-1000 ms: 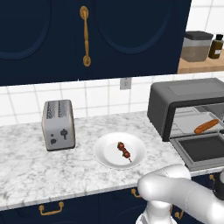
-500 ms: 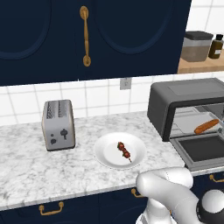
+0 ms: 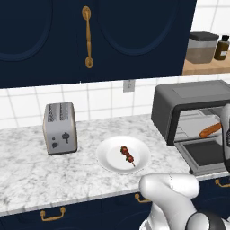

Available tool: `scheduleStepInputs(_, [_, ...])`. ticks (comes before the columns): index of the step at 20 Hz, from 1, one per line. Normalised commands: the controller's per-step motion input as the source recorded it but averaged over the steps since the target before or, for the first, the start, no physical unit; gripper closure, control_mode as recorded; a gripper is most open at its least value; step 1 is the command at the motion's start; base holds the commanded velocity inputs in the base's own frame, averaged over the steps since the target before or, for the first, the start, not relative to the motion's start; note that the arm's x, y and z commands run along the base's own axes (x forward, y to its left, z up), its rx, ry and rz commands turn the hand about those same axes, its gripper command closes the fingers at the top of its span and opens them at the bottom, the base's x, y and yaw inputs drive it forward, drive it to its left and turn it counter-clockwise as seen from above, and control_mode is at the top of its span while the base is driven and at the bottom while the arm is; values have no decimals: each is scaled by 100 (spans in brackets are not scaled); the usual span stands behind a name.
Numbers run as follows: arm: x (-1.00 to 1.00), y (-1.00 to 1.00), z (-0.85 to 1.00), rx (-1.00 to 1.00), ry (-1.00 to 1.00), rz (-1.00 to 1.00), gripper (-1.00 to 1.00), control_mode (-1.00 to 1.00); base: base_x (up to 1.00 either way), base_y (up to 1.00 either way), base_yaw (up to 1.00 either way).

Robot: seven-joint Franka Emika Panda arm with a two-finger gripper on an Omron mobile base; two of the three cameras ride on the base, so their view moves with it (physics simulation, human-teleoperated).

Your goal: Pick up the kebab skewer and baguette bread, and place them inside the toaster oven. Close the toaster oven door and start by setting the timer.

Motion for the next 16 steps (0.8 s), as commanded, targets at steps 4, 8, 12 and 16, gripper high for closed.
scheduleStepInputs(4, [-53, 41, 10, 24, 24, -40, -100, -100, 0, 0, 0])
scheduleStepInputs(8, [-18, 69, 0, 16, 15, -26, -100, -100, 0, 0, 0])
scheduleStepInputs(12, [5, 100, 0, 0, 1, -1, -100, -100, 0, 0, 0])
scheduleStepInputs(16, [14, 100, 0, -1, 5, 0, -100, -100, 0, 0, 0])
